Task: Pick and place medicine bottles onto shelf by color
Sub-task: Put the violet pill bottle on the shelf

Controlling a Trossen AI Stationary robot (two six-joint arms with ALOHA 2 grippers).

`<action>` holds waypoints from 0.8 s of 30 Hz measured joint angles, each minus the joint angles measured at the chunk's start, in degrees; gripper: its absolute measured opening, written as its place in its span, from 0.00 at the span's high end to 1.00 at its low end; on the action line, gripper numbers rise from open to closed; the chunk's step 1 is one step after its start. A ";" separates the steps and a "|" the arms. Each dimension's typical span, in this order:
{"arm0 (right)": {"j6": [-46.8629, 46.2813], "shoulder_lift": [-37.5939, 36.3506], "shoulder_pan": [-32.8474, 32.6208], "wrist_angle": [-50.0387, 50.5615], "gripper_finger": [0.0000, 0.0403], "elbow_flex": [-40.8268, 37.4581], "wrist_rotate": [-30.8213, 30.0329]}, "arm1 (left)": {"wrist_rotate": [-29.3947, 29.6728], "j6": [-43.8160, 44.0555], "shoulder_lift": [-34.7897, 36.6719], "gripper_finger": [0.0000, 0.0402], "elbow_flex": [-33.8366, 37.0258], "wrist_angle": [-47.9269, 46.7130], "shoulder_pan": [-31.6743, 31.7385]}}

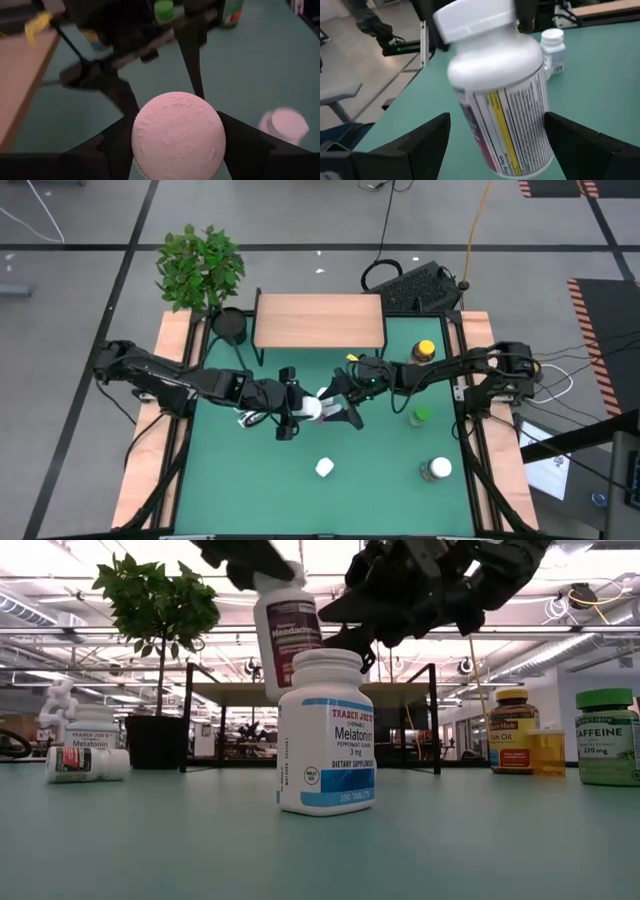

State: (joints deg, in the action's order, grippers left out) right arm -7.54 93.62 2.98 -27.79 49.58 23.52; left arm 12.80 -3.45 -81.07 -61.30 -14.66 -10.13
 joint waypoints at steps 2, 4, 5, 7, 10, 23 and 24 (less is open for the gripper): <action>0.94 0.09 0.00 0.04 0.22 0.00 -0.47 | 0.12 -1.04 -0.12 0.39 0.02 0.24 0.12; 2.20 0.03 -0.03 -0.46 0.22 0.00 -2.26 | 0.26 -2.06 -0.12 0.40 0.02 1.53 0.42; 3.57 0.00 -0.07 -1.16 0.22 0.00 -3.33 | 0.63 -2.38 -0.10 0.40 0.02 2.11 0.56; 7.02 0.04 -0.11 -1.57 0.22 0.00 -5.49 | 1.03 -2.72 -0.10 0.40 0.02 2.91 0.91; 8.75 0.04 -0.13 -2.32 0.22 -0.02 -6.65 | 1.24 -3.12 -0.10 0.39 0.02 4.20 1.18; 16.92 0.09 -2.78 -8.29 0.22 -0.09 -13.14 | 0.60 -6.97 0.01 0.39 0.02 10.75 1.49; 16.40 0.07 -2.78 -8.62 0.22 -0.09 -12.85 | 0.58 -7.23 0.01 0.40 0.02 11.08 1.49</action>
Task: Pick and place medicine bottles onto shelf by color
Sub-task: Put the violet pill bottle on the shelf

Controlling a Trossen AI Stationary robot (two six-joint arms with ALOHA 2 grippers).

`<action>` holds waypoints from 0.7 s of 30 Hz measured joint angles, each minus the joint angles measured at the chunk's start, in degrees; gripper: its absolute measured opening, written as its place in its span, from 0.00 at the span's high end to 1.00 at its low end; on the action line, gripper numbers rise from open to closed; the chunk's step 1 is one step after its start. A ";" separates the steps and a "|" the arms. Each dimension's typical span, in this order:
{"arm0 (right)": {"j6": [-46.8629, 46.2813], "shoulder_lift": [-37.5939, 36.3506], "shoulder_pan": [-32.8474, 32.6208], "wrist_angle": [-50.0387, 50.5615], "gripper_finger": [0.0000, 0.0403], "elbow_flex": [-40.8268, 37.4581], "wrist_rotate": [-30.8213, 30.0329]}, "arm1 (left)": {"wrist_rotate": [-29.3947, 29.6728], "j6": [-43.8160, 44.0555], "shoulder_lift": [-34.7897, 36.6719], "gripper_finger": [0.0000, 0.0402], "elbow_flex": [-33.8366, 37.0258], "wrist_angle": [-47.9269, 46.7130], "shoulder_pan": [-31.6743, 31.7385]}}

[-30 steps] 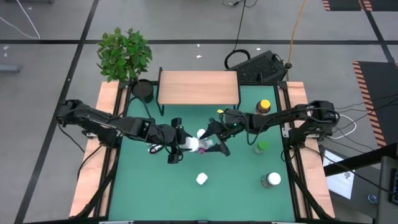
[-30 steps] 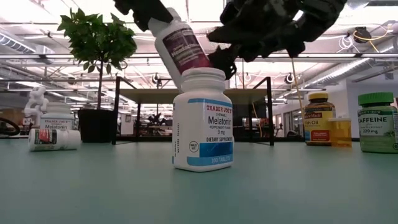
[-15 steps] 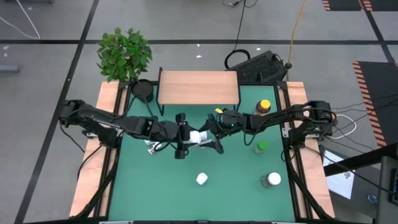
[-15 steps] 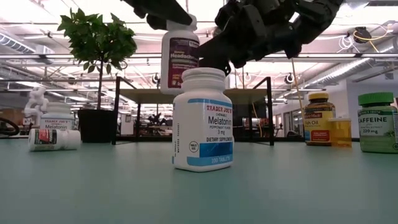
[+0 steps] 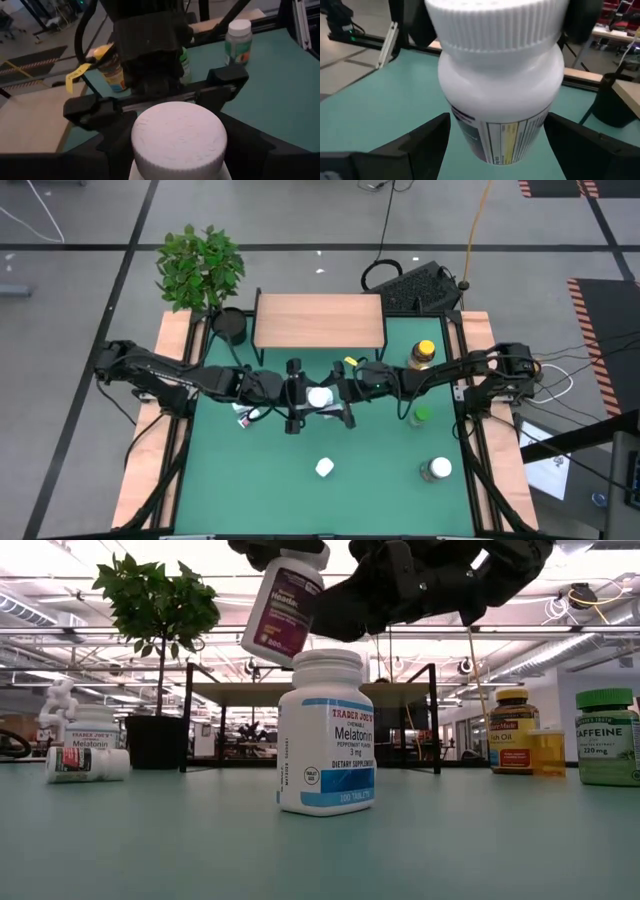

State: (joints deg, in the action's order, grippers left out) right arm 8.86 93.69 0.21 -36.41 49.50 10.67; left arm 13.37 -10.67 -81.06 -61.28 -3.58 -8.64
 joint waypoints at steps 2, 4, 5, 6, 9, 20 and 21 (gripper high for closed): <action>-0.65 0.00 0.02 -0.39 0.22 0.00 0.30 | -0.06 -0.35 0.00 0.40 0.00 0.39 0.12; -0.63 0.00 0.02 -0.73 0.22 0.00 0.86 | -0.25 -0.62 0.00 0.40 0.00 0.75 0.15; -0.59 0.00 0.04 -0.95 0.22 0.00 0.78 | -0.27 -0.68 0.00 0.40 0.00 0.81 0.15; -0.14 0.00 0.04 -1.49 0.22 0.00 -0.06 | -0.26 -0.78 0.00 0.39 0.00 0.93 0.15; 1.75 0.01 -0.07 -2.44 0.21 0.00 -5.14 | 0.43 -0.92 0.00 0.39 0.00 1.23 0.28; 2.39 -0.14 -0.20 0.39 0.13 0.00 -7.52 | 0.15 0.72 -0.02 0.38 0.00 0.76 0.20; 2.90 -0.35 -0.17 1.63 0.13 0.00 -7.58 | 0.14 0.86 -0.02 0.38 0.00 0.73 0.08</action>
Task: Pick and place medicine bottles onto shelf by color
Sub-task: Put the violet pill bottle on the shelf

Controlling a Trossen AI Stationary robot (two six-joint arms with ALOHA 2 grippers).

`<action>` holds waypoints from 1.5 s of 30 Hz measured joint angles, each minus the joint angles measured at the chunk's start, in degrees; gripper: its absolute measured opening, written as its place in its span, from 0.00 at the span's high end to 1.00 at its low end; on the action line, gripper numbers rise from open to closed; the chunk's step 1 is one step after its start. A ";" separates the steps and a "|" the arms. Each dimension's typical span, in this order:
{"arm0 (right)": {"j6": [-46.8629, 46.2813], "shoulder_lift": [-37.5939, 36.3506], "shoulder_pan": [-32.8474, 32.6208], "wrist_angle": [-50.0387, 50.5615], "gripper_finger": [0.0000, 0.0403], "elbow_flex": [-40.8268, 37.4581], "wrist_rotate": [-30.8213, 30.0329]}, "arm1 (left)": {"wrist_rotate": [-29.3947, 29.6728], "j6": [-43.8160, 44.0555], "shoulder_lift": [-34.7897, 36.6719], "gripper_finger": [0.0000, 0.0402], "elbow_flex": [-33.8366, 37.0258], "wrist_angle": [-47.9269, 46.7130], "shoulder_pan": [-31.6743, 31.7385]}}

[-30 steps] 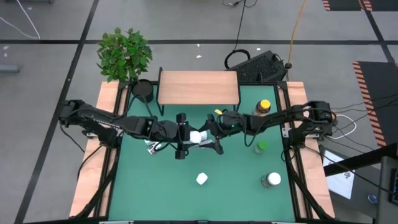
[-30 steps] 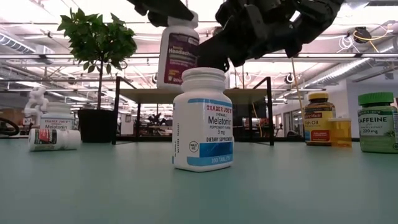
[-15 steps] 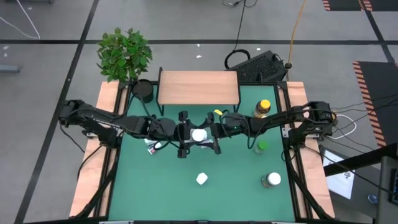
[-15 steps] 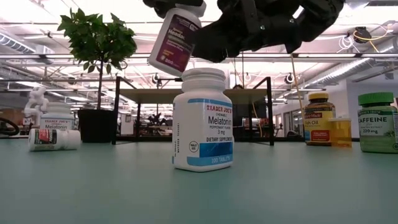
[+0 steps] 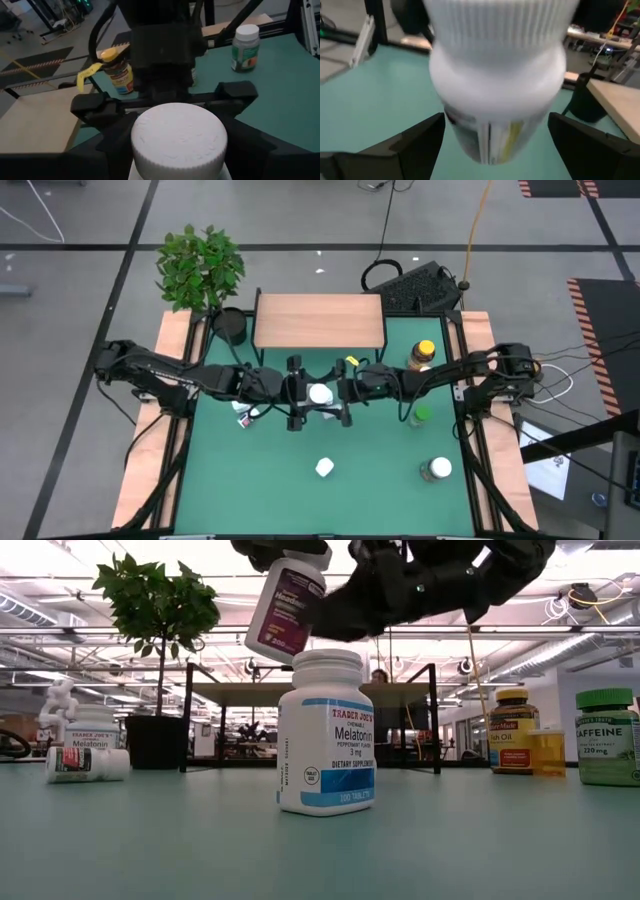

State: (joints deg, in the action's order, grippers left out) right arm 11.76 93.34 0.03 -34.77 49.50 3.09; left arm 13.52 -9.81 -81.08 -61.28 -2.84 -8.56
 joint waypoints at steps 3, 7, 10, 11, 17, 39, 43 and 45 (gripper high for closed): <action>1.20 -1.55 0.30 3.41 0.13 0.00 -0.02 | -0.13 0.63 0.00 0.39 0.00 -0.14 -0.11; 3.17 -5.53 0.46 8.04 0.13 0.00 -0.02 | -0.23 1.40 0.00 0.41 0.00 -0.57 -0.14; 4.78 -9.39 0.58 10.69 0.13 -0.92 -0.02 | -0.35 1.55 0.00 0.39 0.00 -0.57 -0.13; 5.18 -10.73 0.72 10.31 0.13 -1.76 0.00 | -0.39 1.59 0.00 0.38 0.00 -0.49 -0.14; 5.62 -17.04 3.97 2.92 0.13 -10.73 0.02 | -0.39 1.77 -0.02 0.41 0.00 0.19 -0.15; -2.59 -7.11 5.12 -23.94 0.12 -18.72 7.74 | -0.62 -5.92 -5.22 0.37 0.02 16.64 1.88; -1.12 -4.52 4.25 -26.42 0.12 -16.42 7.74 | -1.66 -7.01 -5.20 0.40 0.02 17.96 2.06; -0.55 -3.62 3.80 -26.19 0.12 -14.97 7.71 | -1.69 -6.95 -5.20 0.41 0.02 18.01 2.19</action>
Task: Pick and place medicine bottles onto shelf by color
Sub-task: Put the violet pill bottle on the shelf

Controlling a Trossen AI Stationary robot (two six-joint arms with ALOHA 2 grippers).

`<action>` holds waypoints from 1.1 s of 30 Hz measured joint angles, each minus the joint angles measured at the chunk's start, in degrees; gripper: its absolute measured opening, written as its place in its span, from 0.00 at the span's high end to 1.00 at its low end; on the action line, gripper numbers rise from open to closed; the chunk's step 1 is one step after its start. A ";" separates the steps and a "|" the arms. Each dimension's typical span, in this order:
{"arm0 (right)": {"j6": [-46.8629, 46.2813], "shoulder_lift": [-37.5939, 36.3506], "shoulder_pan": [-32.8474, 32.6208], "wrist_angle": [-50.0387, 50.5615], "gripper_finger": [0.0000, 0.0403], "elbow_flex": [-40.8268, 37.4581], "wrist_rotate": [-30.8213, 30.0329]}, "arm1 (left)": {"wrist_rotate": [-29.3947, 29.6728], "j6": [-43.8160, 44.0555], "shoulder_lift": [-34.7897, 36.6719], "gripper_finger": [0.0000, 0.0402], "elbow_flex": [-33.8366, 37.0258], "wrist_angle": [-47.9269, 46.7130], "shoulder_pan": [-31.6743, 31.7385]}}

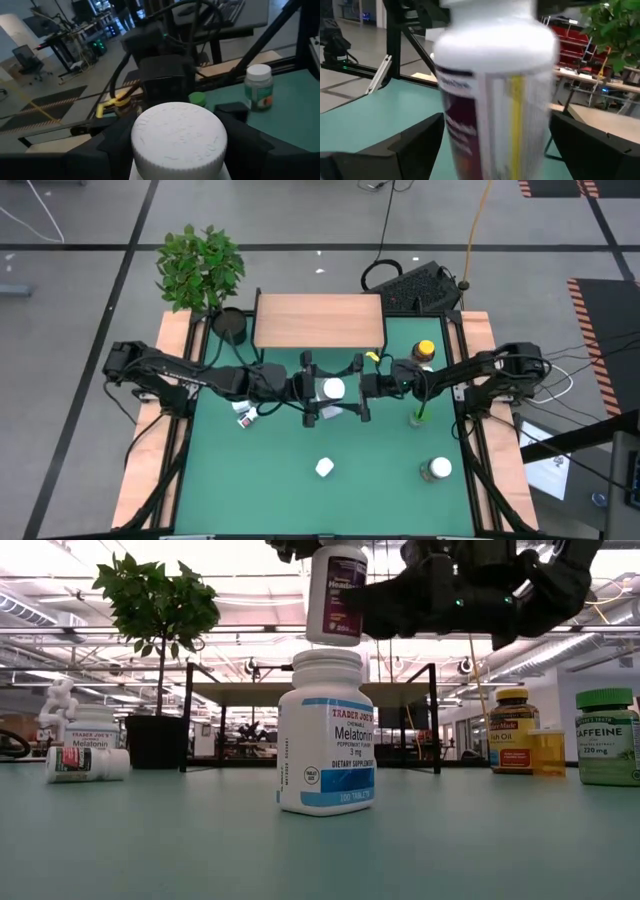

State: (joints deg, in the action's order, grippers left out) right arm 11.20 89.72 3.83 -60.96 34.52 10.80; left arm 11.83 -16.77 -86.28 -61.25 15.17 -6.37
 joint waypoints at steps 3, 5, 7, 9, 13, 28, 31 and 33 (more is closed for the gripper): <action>-0.13 0.67 -0.27 1.79 0.12 1.92 0.27 | 0.01 -0.14 0.00 0.41 0.00 0.11 -0.02; -0.66 0.89 -0.34 4.09 0.14 2.82 1.13 | -0.02 0.23 0.00 0.39 0.00 -0.21 -0.05; -1.16 0.89 -0.34 5.69 0.18 2.82 1.19 | -0.06 0.59 -0.02 0.36 0.00 -0.18 -0.09; -1.41 0.84 -0.32 6.21 0.23 2.82 1.17 | 0.01 0.87 -0.02 0.35 0.00 -0.15 -0.02; -1.77 0.56 -0.32 6.26 0.35 2.82 1.05 | 1.39 3.33 -0.02 0.37 0.00 0.05 0.03; -3.02 0.58 -0.32 7.40 0.42 2.71 -6.35 | 10.82 8.22 0.43 0.16 -0.02 -4.57 0.17; -3.04 0.58 -0.32 8.07 0.41 2.71 -9.11 | 12.73 10.39 1.28 0.13 -0.02 -6.86 0.20; -3.06 0.56 -0.21 8.75 0.40 2.71 -9.24 | 12.80 11.43 1.85 0.12 -0.02 -7.85 0.20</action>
State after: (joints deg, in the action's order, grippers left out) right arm 8.14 90.28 3.63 -52.20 37.23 1.56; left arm 24.62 -5.34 -84.43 -61.28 7.32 -6.17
